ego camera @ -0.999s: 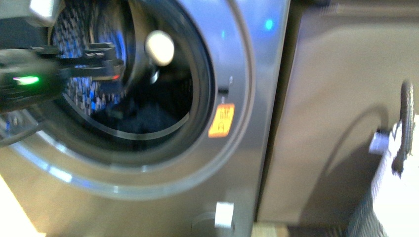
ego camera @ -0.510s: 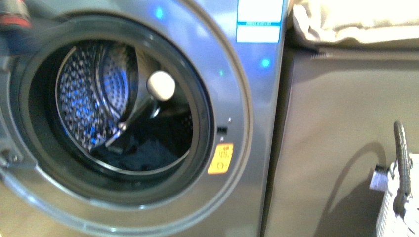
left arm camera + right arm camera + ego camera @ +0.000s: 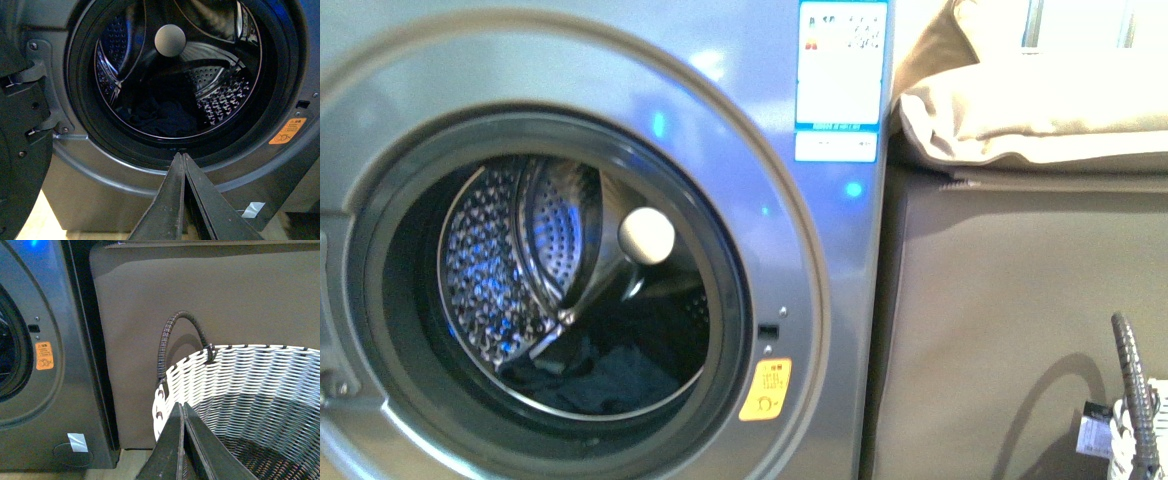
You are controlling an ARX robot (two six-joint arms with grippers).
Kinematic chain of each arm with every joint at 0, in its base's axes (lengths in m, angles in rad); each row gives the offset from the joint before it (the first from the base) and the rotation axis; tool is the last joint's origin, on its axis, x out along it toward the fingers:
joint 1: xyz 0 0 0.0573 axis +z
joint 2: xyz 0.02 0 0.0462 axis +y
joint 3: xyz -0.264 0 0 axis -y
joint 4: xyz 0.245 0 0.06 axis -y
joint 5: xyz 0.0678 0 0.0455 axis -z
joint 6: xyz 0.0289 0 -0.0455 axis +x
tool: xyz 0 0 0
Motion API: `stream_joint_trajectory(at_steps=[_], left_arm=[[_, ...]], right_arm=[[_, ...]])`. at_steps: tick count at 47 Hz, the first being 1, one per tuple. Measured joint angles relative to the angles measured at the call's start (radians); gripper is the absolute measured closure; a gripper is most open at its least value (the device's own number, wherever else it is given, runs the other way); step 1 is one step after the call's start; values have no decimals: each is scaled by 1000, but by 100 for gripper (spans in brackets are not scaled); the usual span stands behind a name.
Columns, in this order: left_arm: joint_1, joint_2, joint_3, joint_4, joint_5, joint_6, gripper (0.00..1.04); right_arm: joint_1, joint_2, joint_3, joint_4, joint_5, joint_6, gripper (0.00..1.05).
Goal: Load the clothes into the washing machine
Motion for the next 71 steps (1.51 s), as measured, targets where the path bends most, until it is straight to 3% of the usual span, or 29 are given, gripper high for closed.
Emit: stream_joint_trajectory(at_steps=[39, 66, 71], left_arm=[[0, -349, -188, -153, 0, -1, 101], [0, -541, -188, -338, 0, 0, 101], [0, -690, -188, -513, 0, 0, 101]], right_arm=[[0, 0, 0, 0, 0, 0, 102], [0, 0, 0, 0, 0, 0, 102], [0, 0, 0, 0, 0, 0, 102]])
